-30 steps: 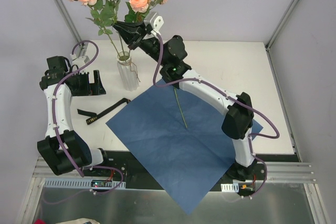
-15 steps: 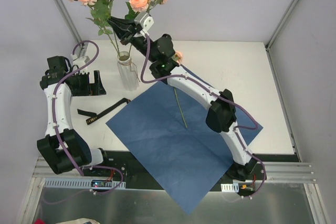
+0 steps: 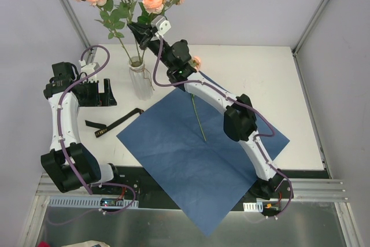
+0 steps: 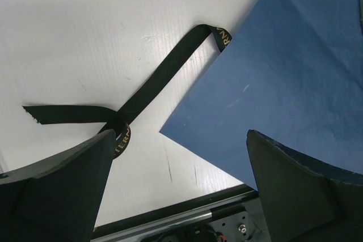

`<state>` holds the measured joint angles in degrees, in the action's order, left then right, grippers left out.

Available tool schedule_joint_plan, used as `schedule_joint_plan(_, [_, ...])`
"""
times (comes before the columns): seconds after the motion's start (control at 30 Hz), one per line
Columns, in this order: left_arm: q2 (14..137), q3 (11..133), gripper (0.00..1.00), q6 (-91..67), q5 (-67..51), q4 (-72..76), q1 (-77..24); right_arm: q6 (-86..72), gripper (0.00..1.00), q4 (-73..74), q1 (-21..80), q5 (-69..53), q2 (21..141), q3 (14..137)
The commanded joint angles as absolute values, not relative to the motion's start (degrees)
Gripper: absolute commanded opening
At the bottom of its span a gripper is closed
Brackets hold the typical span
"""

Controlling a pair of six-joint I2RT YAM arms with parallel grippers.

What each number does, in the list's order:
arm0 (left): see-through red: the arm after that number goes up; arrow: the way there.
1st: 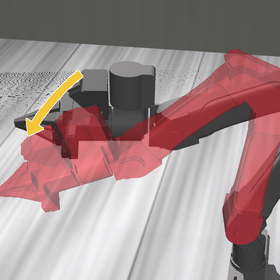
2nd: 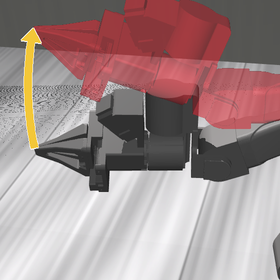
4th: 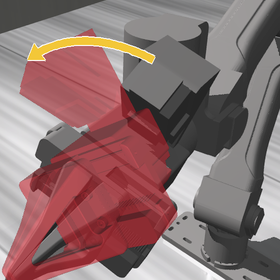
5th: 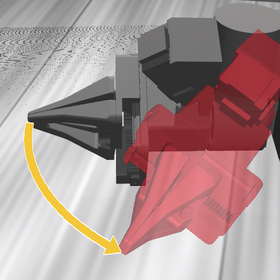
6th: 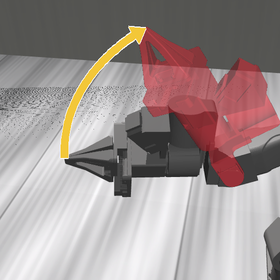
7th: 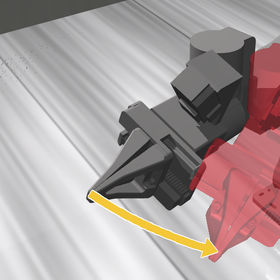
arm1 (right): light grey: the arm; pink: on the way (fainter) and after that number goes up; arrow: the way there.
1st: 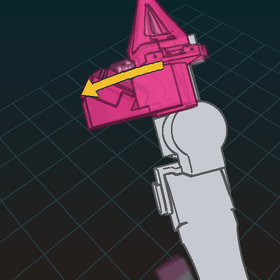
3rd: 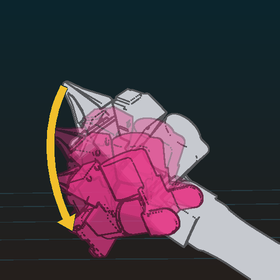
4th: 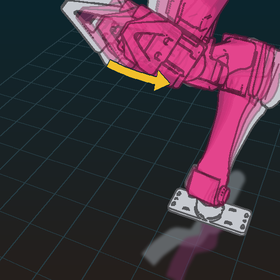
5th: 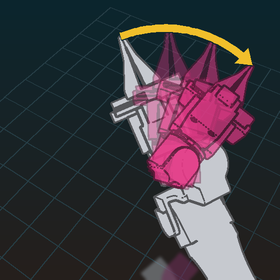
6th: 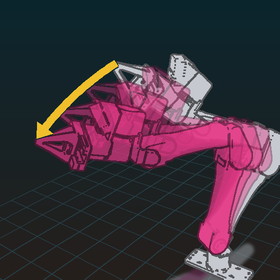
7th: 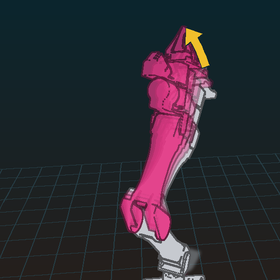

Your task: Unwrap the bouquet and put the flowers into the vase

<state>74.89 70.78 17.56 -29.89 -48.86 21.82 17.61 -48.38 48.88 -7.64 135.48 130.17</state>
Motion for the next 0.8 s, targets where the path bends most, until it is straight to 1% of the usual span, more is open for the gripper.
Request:
schedule_joint_plan(0.0, [75.0, 72.8, 0.99, 18.9, -31.1, -50.0, 22.1, 16.2, 0.06, -52.6, 49.3, -6.0, 131.3, 124.0])
schedule_joint_plan(0.03, [75.1, 72.9, 0.99, 18.9, -31.2, -50.0, 22.1, 15.8, 0.11, -52.3, 49.5, -5.8, 129.7, 120.9])
schedule_joint_plan(0.07, [75.1, 72.9, 0.99, 18.8, -31.3, -50.0, 22.1, 15.5, 0.21, -51.8, 49.5, -5.7, 128.9, 119.1])
schedule_joint_plan(0.13, [75.2, 72.9, 0.99, 18.7, -31.4, -50.0, 22.1, 14.9, 0.28, -47.4, 49.9, -5.3, 126.1, 116.0])
schedule_joint_plan(0.17, [75.4, 72.9, 0.99, 18.5, -31.5, -50.0, 22.1, 14.7, 0.4, -46.0, 50.2, -5.2, 125.1, 115.1])
schedule_joint_plan(0.23, [75.5, 72.9, 0.99, 18.3, -31.7, -50.0, 22.1, 14.6, 0.52, -42.6, 50.7, -5.4, 121.6, 111.2])
schedule_joint_plan(0.27, [75.5, 72.9, 0.99, 18.0, -31.7, -50.0, 22.1, 14.7, 0.6, -41.9, 50.8, -5.3, 120.3, 109.8])
schedule_joint_plan(0.3, [75.6, 72.9, 0.99, 17.9, -31.7, -49.9, 22.1, 14.9, 0.64, -40.9, 51.1, -4.9, 117.5, 107.9])
schedule_joint_plan(0.47, [75.5, 72.8, 0.99, 17.2, -30.9, -50.0, 22.1, 16.0, 0.74, -38.5, 51.2, -2.8, 107.0, 93.7])
schedule_joint_plan(0.6, [75.0, 72.5, 0.99, 17.2, -30.8, -49.9, 22.1, 18.6, 0.75, -32.1, 51.1, -0.4, 97.5, 85.8])
schedule_joint_plan(0.67, [74.6, 72.4, 0.99, 17.0, -30.8, -50.0, 22.1, 20.5, 0.76, -28.8, 51.0, 3.2, 94.9, 83.8])
schedule_joint_plan(0.77, [74.1, 72.1, 0.99, 16.7, -30.7, -49.9, 22.1, 20.1, 0.77, -19.8, 49.3, 7.5, 92.2, 81.6])
